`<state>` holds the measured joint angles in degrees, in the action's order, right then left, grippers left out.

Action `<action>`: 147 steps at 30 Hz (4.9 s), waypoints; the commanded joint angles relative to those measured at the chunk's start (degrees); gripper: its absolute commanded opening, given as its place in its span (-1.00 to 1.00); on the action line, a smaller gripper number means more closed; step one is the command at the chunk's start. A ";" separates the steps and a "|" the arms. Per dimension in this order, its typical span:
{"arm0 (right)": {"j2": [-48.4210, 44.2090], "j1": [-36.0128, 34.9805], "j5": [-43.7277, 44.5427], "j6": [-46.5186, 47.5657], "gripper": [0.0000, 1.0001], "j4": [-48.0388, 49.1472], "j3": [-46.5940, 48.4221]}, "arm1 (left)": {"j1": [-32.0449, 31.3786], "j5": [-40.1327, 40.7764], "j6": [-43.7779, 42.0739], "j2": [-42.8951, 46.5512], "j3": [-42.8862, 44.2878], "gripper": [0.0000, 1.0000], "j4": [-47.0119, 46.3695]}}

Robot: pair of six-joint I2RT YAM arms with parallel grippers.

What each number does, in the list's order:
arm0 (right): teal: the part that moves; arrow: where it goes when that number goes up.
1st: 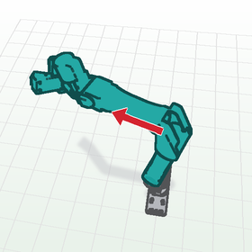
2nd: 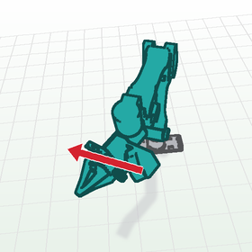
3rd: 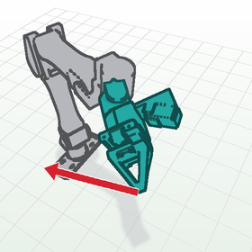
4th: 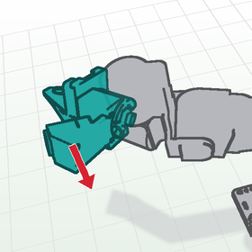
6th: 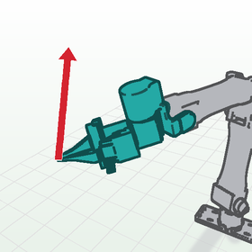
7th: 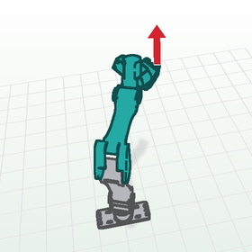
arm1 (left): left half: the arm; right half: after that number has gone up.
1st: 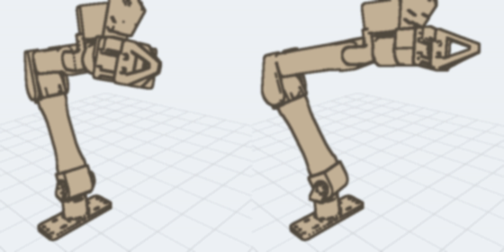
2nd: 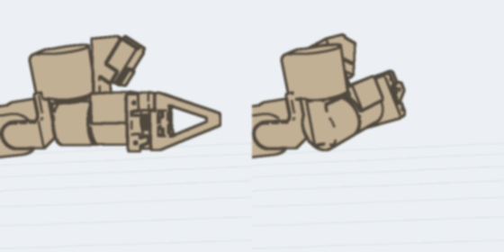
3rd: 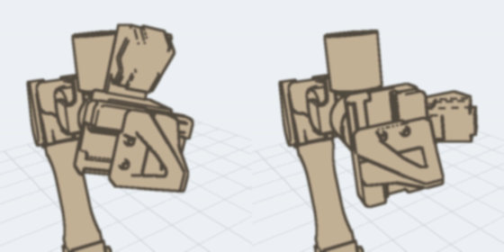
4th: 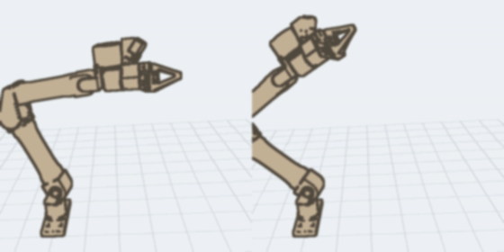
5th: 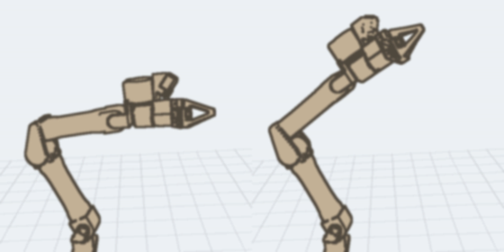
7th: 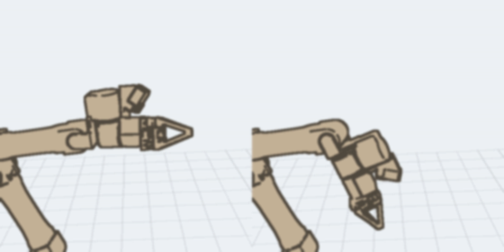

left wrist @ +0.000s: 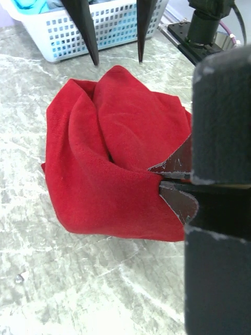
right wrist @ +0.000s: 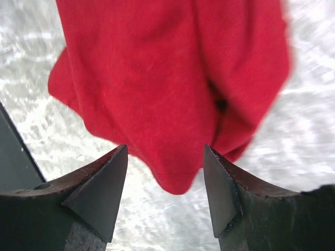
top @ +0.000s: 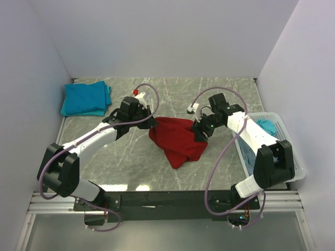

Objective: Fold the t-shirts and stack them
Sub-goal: Flatten the tshirt out

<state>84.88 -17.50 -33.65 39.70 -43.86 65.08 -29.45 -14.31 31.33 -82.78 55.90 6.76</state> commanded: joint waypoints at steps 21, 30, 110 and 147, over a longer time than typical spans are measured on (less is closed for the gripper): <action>8.01 -0.43 4.91 -0.94 -0.75 -11.42 21.14 | 6.69 -4.50 -2.94 -0.19 8.26 -0.99 1.76; 7.40 -2.45 -1.94 -3.66 0.40 -5.55 5.07 | 6.86 -6.44 -2.86 -0.63 5.28 -0.99 0.71; 3.76 3.00 18.06 -30.89 -0.76 22.09 22.00 | 16.79 -14.36 5.61 -33.60 45.49 -0.38 4.62; 22.34 7.04 -5.99 -20.28 0.28 3.60 17.27 | -14.84 12.71 -55.68 -21.72 10.64 0.28 2.65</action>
<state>106.28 -10.46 -38.83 21.45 -39.09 79.75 -43.77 -5.69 -23.05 -103.88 67.40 13.72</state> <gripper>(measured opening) 0.644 0.647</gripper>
